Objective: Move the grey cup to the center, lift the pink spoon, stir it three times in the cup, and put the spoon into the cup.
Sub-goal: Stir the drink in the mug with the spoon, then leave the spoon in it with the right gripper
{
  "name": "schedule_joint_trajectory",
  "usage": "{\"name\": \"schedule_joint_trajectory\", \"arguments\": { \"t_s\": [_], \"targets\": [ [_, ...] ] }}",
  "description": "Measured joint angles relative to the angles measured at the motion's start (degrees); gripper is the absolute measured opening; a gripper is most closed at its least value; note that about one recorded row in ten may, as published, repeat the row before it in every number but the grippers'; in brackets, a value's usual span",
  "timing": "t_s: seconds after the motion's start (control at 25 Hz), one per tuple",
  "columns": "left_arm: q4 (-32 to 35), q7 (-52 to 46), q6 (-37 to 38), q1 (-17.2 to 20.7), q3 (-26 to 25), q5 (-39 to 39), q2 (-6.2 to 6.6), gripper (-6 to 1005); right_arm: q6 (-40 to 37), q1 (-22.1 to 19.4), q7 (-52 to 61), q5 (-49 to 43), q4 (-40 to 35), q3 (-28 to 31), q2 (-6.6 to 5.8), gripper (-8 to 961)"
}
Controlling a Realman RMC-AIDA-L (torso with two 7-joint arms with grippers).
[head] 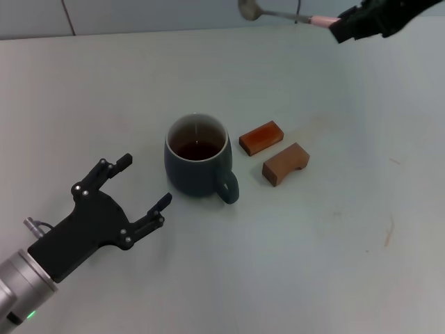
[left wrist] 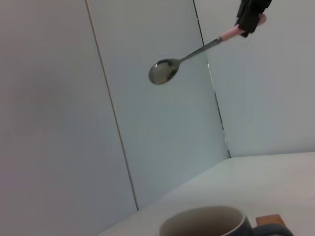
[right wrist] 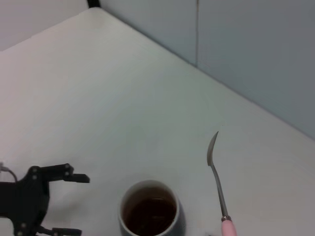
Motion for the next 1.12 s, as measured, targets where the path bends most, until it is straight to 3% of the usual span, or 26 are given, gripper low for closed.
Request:
{"name": "schedule_joint_trajectory", "arguments": {
  "t_s": [0.12,0.24,0.52,0.68,0.92,1.12],
  "targets": [
    [0.29,-0.15,0.01,-0.01,0.00,0.03,0.02,850,1.09,4.73,-1.05,-0.25,8.35,0.21,-1.13,121],
    [0.48,-0.21,0.01,-0.03,0.00,0.03,0.00,850,0.96,7.44,-1.17,-0.94,10.72,-0.04,-1.90,121],
    [0.71,-0.43,-0.11,-0.18,0.04,0.06,-0.08,850,-3.70,19.68,-1.36,-3.51,21.75,-0.16,-6.31,120],
    [0.73,-0.45,-0.12,-0.10,0.04,0.06,-0.02,850,-4.16,23.75,-2.70,-6.11,27.19,-0.63,-6.97,120],
    [0.72,-0.48,-0.10,-0.09,0.04,0.04,0.06,849,-3.75,30.29,-5.32,-10.94,38.47,-0.87,-6.79,121],
    [1.35,-0.84,-0.17,-0.39,0.04,0.02,0.04,849,-3.45,33.16,-6.47,-14.09,44.61,-0.95,-6.59,121]
  ]
}}
